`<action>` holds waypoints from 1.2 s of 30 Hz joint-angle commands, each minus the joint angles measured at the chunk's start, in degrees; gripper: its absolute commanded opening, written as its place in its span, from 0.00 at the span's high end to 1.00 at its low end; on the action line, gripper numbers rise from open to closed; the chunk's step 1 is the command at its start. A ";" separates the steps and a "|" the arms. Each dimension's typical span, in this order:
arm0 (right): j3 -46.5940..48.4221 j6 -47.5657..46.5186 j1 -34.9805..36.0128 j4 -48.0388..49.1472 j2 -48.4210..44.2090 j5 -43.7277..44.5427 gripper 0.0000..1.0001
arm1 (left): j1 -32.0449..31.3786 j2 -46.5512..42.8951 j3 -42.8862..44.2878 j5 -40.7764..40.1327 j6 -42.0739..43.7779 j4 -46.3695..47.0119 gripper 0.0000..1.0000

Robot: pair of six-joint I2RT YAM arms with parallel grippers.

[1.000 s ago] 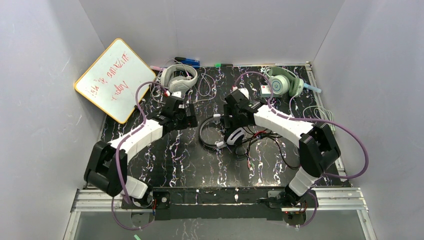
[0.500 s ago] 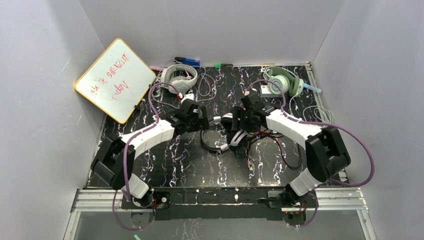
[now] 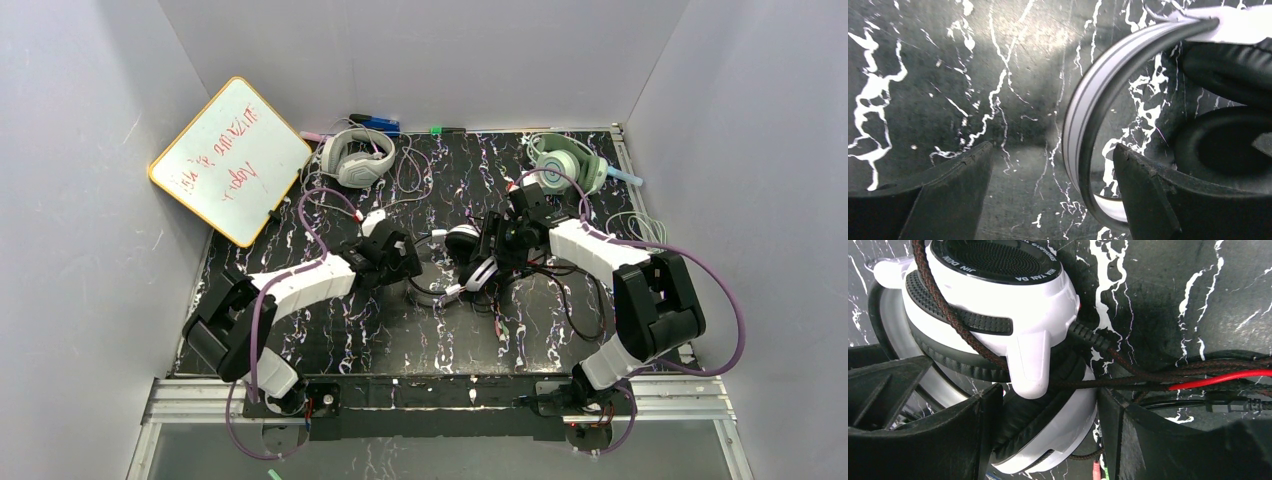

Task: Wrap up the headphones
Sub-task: Pick up the headphones from the center of the board.

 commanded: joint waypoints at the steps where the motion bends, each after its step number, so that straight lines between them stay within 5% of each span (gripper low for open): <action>1: -0.38 0.61 -0.34 1.29 -1.25 -3.97 0.26 | -2.08 -2.28 -0.50 -3.31 -4.11 1.30 0.15; 12: -0.18 0.32 -0.47 0.70 -1.91 -3.80 0.26 | -3.46 5.63 5.27 -6.90 -6.04 -3.77 0.36; 16: 0.12 0.00 -0.45 0.49 -2.32 -3.77 0.25 | -3.70 6.52 6.19 -9.17 -5.03 -4.53 0.59; 21: 0.88 -1.69 -0.44 0.25 -4.36 -4.00 0.20 | -3.72 8.30 10.10 -11.33 -0.48 -7.79 1.00; 26: 2.09 -3.79 -0.44 0.17 -9.78 -3.07 0.02 | -3.67 5.46 13.58 -14.09 4.76 -10.70 1.00; 36: 1.33 -4.57 -0.43 2.79 -24.34 3.64 0.01 | -2.25 -8.43 14.66 -15.20 5.99 -18.76 1.00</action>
